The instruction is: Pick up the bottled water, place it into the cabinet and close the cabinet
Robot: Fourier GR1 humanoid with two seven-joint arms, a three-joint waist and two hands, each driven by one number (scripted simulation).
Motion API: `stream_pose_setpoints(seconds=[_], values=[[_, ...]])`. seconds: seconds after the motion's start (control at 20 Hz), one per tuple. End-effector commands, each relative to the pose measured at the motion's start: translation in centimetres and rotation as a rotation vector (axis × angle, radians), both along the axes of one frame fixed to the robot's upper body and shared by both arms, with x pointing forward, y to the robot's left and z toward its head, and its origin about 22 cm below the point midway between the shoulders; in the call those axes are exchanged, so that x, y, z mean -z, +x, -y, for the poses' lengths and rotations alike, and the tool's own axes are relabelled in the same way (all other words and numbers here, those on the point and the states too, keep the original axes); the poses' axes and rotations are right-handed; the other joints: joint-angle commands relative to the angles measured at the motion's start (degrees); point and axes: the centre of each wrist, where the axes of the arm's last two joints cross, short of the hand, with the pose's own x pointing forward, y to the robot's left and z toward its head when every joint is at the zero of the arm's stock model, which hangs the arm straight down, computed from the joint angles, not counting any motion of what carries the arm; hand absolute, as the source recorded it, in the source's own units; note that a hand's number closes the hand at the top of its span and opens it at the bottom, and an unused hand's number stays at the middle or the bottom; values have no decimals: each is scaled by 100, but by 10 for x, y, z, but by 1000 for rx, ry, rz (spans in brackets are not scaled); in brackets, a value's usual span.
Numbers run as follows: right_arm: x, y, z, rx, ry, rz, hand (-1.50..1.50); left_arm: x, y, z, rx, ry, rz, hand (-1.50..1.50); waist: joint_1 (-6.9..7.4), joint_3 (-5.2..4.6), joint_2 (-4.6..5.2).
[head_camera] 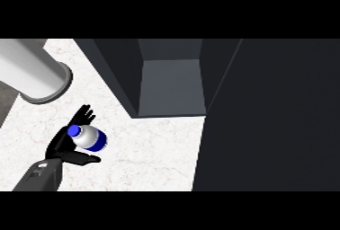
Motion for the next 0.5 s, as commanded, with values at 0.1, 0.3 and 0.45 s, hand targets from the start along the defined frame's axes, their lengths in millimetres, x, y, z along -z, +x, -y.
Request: stream_pose_setpoints(seconds=[0.1,0.3,0.45], values=[[-14,-14,9,40,-26,60,-150,-9,13,-2,38,-151,111,150,-18,-1,4],[-4,-10,5,33,-23,59,-150,-2,14,16,134,-193,92,150,42,10,-18],[-12,-18,6,39,-4,43,-150,2,16,35,164,-159,122,150,32,7,-25]])
